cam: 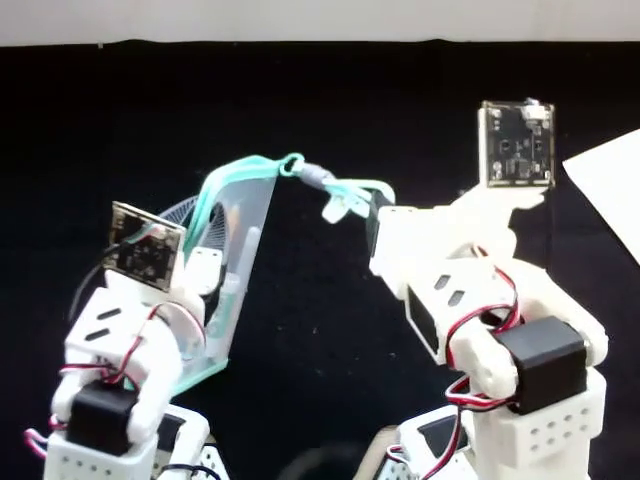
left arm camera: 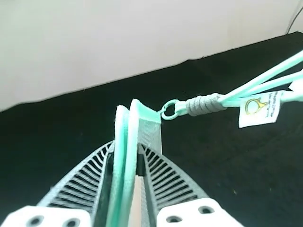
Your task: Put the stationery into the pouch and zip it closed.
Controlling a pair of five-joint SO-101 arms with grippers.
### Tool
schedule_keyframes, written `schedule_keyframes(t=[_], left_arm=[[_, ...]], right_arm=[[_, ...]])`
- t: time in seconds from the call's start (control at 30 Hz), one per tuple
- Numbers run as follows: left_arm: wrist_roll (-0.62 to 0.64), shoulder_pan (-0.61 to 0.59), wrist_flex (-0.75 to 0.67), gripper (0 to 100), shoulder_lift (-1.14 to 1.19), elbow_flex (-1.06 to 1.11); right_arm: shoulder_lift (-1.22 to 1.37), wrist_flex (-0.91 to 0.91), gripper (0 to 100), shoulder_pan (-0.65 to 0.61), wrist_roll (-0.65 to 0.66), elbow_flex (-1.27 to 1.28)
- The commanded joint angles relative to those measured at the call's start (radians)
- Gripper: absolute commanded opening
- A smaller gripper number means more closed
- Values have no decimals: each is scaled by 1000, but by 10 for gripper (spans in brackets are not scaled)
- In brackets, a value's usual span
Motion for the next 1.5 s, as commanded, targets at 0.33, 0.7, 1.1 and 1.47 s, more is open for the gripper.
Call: schedule_keyframes(t=[0.33, 0.7, 1.1, 1.47], left_arm=[[11, 229, -40, 10, 10, 383], [15, 242, -32, 112, 5, 401], [69, 93, 107, 133, 8, -231], [69, -111, 153, 9, 1, -424]], right_arm=[[1, -1, 331, -7, -37, 277], [-8, -223, 331, 140, 69, 568], [1, -225, 331, 140, 72, 579], [-1, -214, 328, 139, 72, 599]])
